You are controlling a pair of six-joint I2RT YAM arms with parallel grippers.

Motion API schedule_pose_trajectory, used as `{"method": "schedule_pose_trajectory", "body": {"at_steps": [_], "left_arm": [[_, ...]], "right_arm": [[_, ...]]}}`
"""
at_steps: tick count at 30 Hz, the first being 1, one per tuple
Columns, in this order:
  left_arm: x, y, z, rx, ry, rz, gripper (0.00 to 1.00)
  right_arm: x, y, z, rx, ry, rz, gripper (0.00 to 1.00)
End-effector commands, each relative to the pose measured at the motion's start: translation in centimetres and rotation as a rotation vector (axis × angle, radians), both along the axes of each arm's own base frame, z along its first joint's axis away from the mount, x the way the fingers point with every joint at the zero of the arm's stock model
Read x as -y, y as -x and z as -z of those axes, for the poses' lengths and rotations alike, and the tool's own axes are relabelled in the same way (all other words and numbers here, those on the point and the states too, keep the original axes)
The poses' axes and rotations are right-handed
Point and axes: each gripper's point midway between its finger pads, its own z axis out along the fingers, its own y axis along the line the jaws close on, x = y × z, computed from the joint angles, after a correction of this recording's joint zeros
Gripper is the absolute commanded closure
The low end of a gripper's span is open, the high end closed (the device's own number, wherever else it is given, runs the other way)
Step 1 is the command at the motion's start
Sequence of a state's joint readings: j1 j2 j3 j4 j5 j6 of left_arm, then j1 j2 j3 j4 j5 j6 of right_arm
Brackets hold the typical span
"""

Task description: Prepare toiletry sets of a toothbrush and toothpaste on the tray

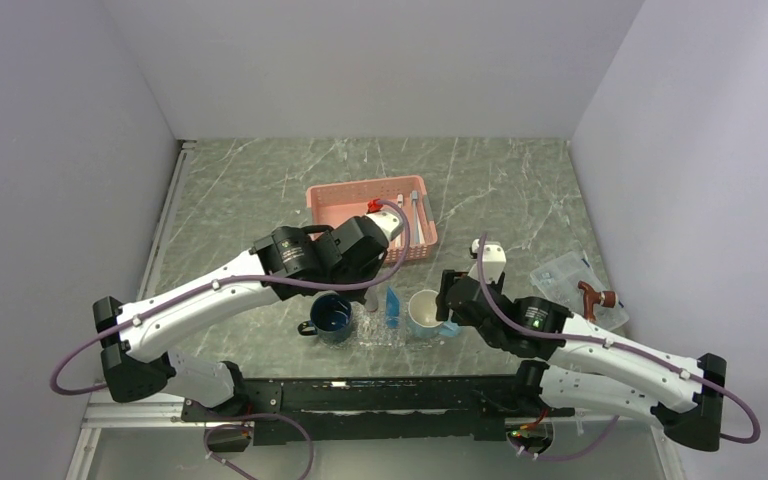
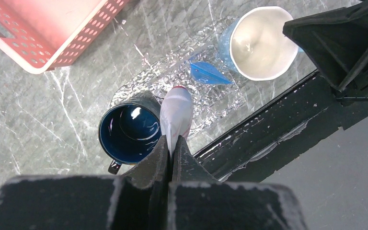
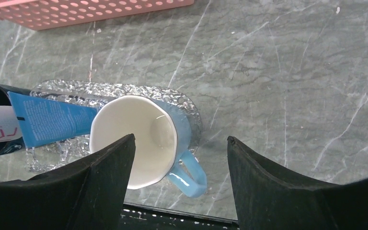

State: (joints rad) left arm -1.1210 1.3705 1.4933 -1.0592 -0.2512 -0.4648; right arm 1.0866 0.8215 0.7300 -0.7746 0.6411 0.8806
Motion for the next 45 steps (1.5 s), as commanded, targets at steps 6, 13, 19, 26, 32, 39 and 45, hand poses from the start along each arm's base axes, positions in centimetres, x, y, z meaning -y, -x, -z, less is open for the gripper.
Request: {"method": "schedule_pose_trajectory", "body": {"at_steps": [6, 13, 19, 26, 32, 39, 45], "left_arm": [[1.9, -0.5, -1.4, 0.032, 0.061, 0.021, 1.00], [2.3, -0.8, -0.8, 0.037, 0.049, 0.026, 1.00], [2.6, -1.1, 0.0, 0.040, 0.031, 0.029, 1.00], [2.7, -1.4, 1.1, 0.037, 0.001, 0.027, 1.00], [2.7, -1.6, 1.9, 0.034, -0.023, 0.025, 1.00], [2.6, -1.6, 3.0, 0.028, -0.052, 0.021, 1.00], [2.3, -1.6, 4.1, 0.022, -0.065, 0.016, 1.00]], "right_arm": [[1.1, -0.2, -1.4, 0.044, -0.061, 0.053, 0.27], [1.3, 0.0, -1.7, 0.049, -0.084, 0.052, 0.27], [1.2, 0.2, -1.8, 0.050, -0.098, 0.039, 0.27], [1.3, 0.2, -2.1, 0.058, -0.112, 0.036, 0.27], [1.3, 0.3, -1.9, 0.054, -0.109, 0.031, 0.28], [1.1, 0.3, -1.7, 0.053, -0.111, 0.029, 0.27], [1.1, 0.3, -1.5, 0.048, -0.109, 0.029, 0.27]]}}
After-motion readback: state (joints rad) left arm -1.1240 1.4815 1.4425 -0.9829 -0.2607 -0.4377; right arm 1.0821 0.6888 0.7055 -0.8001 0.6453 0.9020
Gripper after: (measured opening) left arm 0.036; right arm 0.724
